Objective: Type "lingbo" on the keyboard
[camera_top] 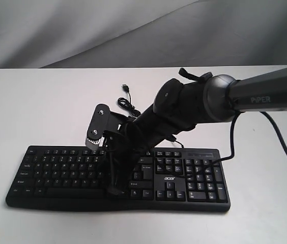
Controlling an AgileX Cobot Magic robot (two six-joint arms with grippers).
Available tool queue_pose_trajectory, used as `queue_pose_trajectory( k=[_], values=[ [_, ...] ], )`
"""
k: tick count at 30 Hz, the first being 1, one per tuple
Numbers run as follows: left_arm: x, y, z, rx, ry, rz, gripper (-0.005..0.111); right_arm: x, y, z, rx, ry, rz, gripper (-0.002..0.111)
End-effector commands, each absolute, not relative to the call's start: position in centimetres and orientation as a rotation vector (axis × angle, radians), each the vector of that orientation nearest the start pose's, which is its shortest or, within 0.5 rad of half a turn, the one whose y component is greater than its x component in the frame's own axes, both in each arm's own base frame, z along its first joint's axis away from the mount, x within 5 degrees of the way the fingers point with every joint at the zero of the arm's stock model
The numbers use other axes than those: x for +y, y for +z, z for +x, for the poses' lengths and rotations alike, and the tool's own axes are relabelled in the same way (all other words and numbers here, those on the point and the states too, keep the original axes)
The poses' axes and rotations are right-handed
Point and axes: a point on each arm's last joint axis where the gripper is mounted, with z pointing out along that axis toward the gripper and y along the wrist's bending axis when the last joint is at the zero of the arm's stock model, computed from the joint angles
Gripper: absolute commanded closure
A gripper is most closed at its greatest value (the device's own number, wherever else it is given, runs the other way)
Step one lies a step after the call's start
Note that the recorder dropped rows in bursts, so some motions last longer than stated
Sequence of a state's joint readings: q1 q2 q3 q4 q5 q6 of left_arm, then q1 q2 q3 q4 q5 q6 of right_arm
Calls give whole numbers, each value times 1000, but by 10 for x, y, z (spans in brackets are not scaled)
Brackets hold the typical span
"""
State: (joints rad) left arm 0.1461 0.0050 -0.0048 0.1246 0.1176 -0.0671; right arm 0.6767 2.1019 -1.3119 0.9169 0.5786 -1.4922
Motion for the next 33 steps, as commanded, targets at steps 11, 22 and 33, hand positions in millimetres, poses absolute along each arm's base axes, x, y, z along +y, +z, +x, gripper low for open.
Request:
queue_pose_trajectory(
  k=[11, 22, 33],
  values=[
    [9, 203, 56, 1592, 162, -78, 106, 292, 127, 299, 1931, 591, -1804, 108],
    [9, 203, 56, 1592, 162, -78, 106, 292, 127, 300, 1928, 576, -1800, 108],
    [9, 203, 56, 1592, 162, -78, 106, 292, 126, 300, 1928, 573, -1806, 108]
  ],
)
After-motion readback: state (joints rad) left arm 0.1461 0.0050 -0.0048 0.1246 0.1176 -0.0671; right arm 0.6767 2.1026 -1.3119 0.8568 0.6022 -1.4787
